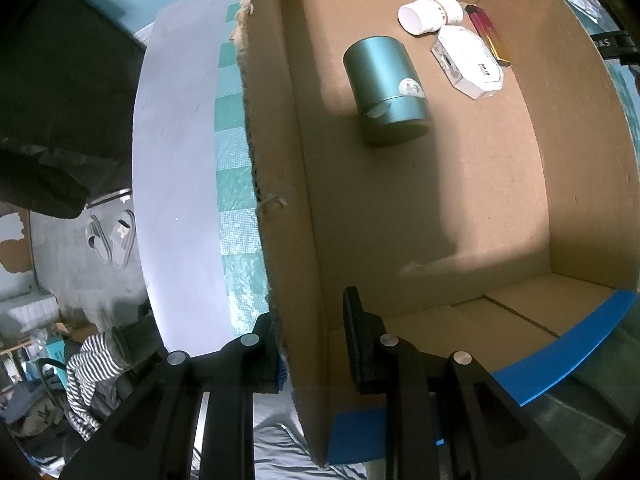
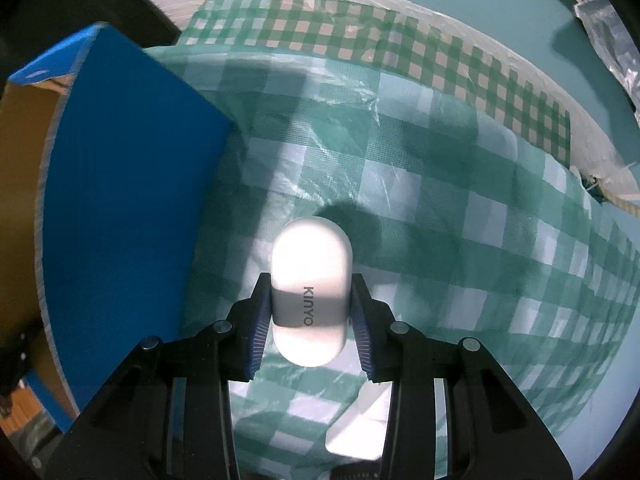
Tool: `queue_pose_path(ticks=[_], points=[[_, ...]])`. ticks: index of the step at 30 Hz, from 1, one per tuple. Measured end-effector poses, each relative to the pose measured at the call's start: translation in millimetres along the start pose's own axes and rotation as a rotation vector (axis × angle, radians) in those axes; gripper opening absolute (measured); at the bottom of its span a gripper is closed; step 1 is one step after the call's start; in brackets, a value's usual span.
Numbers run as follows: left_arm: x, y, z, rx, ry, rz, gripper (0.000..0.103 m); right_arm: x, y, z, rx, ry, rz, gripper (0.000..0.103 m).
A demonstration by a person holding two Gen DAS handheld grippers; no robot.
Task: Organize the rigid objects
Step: 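Carry the Kinyo case with the right gripper into the box and release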
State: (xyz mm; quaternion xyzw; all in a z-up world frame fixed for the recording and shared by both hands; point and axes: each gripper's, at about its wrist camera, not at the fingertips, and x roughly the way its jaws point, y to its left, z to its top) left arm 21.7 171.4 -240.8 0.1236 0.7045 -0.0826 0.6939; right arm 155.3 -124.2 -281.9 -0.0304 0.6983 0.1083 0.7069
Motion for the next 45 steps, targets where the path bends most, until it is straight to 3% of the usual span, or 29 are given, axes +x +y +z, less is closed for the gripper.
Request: queue_pose_path(ticks=[26,37,45], points=[[-2,-5,3,0.01,-0.012,0.004,0.022,-95,69,0,-0.28,-0.103,0.051,0.037],[-1,-7,2,0.01,-0.015,0.007,0.022,-88,124,-1,-0.449,-0.082,0.058,0.037],[0,-6,4,0.006,-0.014,0.005,0.022,-58,143,-7,-0.544,-0.011,0.015,0.037]])
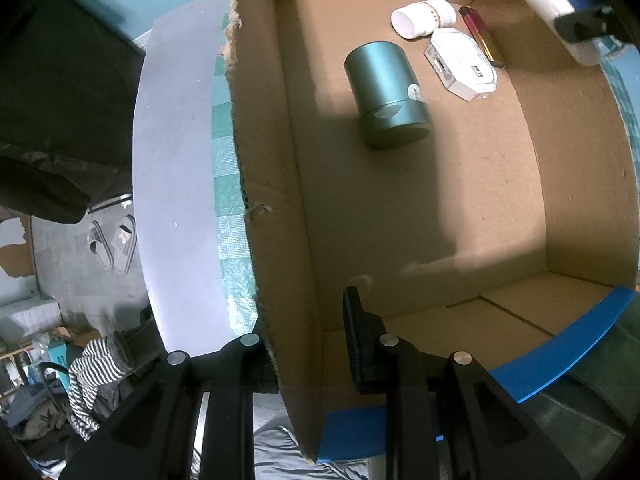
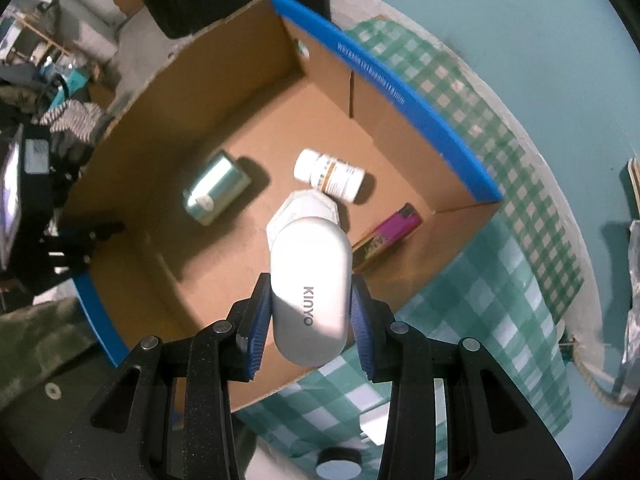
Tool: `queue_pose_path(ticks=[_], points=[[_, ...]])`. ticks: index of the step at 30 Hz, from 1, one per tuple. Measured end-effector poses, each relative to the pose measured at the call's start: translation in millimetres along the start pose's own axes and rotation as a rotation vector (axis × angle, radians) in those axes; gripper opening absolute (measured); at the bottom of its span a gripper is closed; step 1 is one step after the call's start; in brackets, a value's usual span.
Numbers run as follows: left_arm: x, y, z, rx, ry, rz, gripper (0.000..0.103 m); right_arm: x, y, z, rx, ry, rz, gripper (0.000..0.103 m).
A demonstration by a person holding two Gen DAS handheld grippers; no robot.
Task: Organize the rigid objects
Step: 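Carry the Kinyo case with the right gripper into the box and release, then move the right gripper to the white square charger and grasp it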
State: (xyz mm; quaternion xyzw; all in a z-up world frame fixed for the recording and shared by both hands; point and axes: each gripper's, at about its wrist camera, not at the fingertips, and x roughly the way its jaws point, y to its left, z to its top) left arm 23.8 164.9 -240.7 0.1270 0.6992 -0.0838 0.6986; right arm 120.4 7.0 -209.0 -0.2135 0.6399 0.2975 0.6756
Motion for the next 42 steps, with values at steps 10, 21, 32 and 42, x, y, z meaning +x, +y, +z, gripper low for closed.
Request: queue_pose_path(ticks=[10,21,32,42], points=[[2,6,1,0.0,0.004,-0.002,0.022,5,1,-3,-0.003,0.018,0.005,0.037],[4,3,2,0.012,0.002,0.007,0.022,-14,-14,-13,0.08,-0.038,0.052,0.051],[3,3,5,0.011,0.005,0.012,0.022,-35,-21,-26,0.146,-0.088,0.031,0.063],[0,5,4,0.015,-0.002,0.007,0.022,-36,-67,-69,0.372,-0.107,0.036,0.069]])
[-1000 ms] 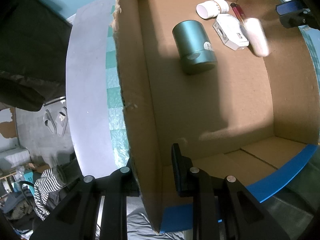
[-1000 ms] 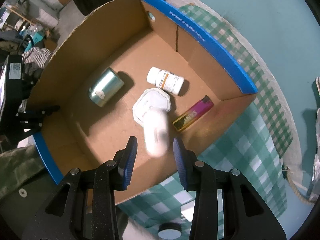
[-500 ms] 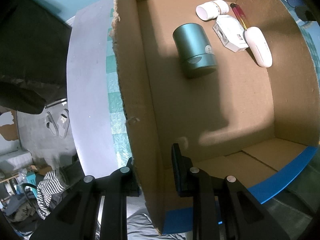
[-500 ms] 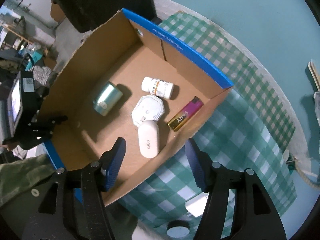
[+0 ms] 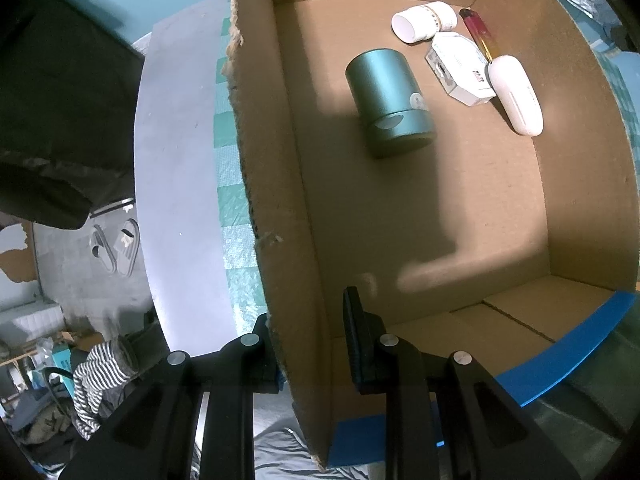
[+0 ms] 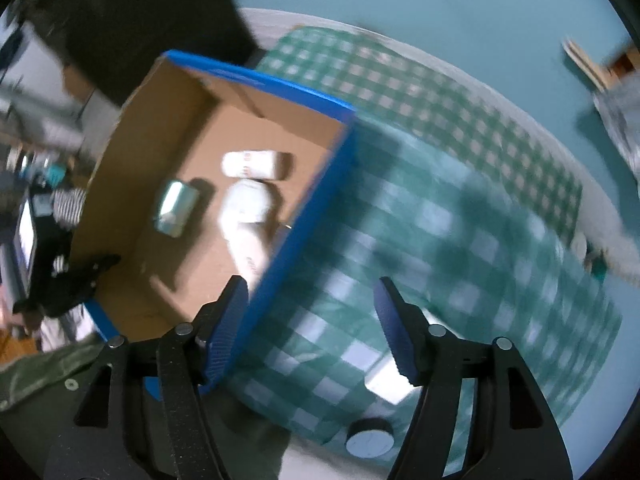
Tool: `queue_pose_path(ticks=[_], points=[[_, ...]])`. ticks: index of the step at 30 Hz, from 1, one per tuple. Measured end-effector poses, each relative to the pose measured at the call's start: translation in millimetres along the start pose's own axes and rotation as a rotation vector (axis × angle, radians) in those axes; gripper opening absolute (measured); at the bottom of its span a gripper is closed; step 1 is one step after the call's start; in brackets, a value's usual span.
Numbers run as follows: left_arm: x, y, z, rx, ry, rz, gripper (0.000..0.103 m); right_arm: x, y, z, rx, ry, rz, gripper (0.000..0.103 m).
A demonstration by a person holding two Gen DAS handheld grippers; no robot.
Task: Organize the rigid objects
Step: 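Move the right gripper to the white square charger and grasp it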
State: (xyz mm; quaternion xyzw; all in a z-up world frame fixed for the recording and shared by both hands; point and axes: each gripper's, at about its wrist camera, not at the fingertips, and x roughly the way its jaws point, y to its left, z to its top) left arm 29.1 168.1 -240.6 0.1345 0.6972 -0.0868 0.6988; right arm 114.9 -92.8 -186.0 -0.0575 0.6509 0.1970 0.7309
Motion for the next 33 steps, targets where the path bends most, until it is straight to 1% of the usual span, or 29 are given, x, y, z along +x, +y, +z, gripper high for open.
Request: queue_pose_path(ticks=[5,8,11,15,20,22,26,29,33], points=[[-3,0,1,0.005,-0.005,-0.005,0.022,5,-53,-23,0.198,0.012,-0.005,0.07],[-3,0,1,0.009,-0.006,-0.005,0.022,10,-77,-36,0.299,0.025,-0.013,0.07],[-6,-3,1,0.008,-0.011,-0.006,0.022,19,-97,-52,0.375,0.045,-0.037,0.07],[-4,-3,1,0.008,-0.007,-0.008,0.022,33,-110,-69,0.446,0.057,-0.025,0.07],[-2,-3,2,0.011,0.0,-0.009,0.022,53,-117,-78,0.464,0.079,-0.042,0.07],[-3,-3,1,0.013,0.001,-0.008,0.022,57,-119,-79,0.476,0.073,-0.036,0.07],[-3,-4,1,0.01,0.002,-0.007,0.022,71,-123,-78,0.486,0.077,-0.066,0.07],[-3,-4,1,0.007,0.0,-0.006,0.022,85,-126,-76,0.493,0.103,-0.069,0.07],[-2,-4,0,0.005,0.0,-0.006,0.022,93,-127,-74,0.49,0.113,-0.08,0.069]])
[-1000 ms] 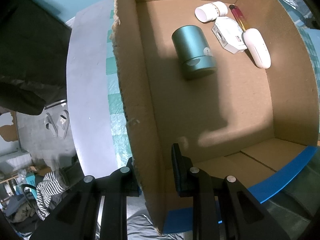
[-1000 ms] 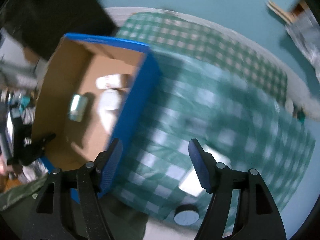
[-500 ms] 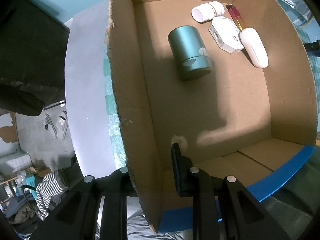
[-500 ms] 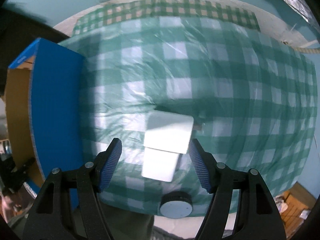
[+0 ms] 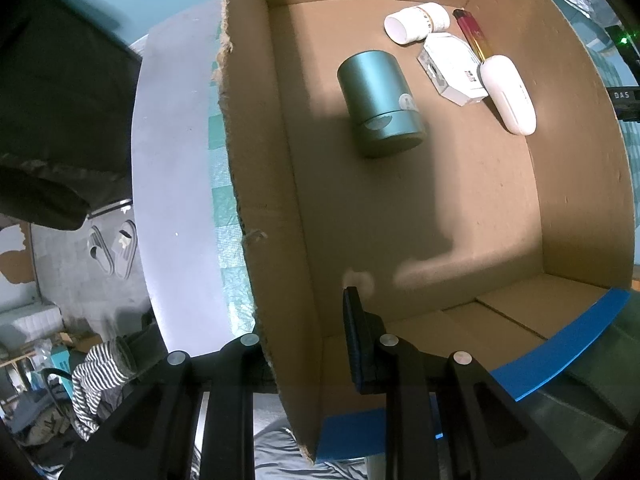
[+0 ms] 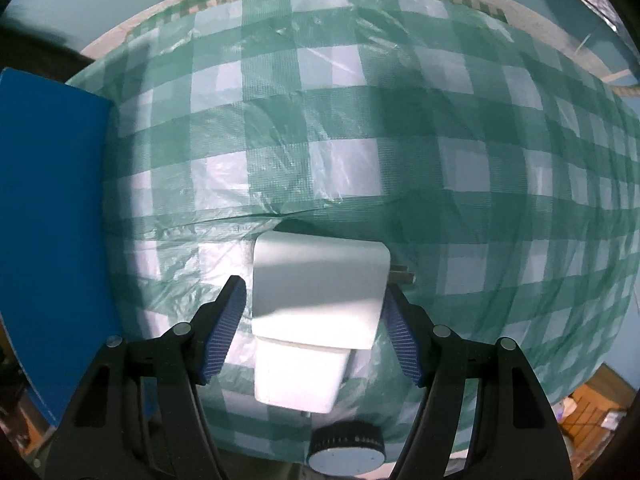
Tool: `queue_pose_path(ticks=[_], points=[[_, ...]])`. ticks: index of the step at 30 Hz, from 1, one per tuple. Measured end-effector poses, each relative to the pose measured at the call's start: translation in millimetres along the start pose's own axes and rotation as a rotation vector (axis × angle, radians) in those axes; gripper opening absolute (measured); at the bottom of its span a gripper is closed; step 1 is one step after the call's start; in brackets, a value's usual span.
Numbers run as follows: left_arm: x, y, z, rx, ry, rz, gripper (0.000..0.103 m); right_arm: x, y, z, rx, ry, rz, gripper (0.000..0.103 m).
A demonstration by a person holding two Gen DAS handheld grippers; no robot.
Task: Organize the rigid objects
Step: 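Move the right gripper to the white square charger and grasp it, then carry the white charger with the right gripper into the box and release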
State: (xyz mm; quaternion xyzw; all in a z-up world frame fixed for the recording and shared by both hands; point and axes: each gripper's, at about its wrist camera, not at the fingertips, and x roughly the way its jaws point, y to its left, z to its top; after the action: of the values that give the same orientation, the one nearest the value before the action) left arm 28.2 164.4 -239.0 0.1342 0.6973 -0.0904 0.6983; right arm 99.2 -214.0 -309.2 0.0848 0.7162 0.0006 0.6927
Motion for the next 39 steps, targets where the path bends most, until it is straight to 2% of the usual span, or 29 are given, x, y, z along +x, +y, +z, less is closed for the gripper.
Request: queue_pose_path(ticks=[2,10,22,31,39], points=[[1,0,0,-0.003,0.001,0.0,0.022,2,1,0,-0.003,0.008,-0.025,0.062],[3,3,-3,-0.004,0.007,-0.002,0.022,-3,-1,-5,-0.043,-0.009,-0.027,0.058],[0,0,-4,0.004,0.006,-0.005,0.022,-31,7,-7,-0.111,-0.022,0.002,0.057],[-1,0,-3,0.004,0.007,-0.005,0.022,-63,47,-15,-0.199,-0.058,0.046,0.057],[-1,0,-2,0.009,0.003,-0.009,0.022,-88,78,-1,-0.331,-0.095,0.073,0.057]])
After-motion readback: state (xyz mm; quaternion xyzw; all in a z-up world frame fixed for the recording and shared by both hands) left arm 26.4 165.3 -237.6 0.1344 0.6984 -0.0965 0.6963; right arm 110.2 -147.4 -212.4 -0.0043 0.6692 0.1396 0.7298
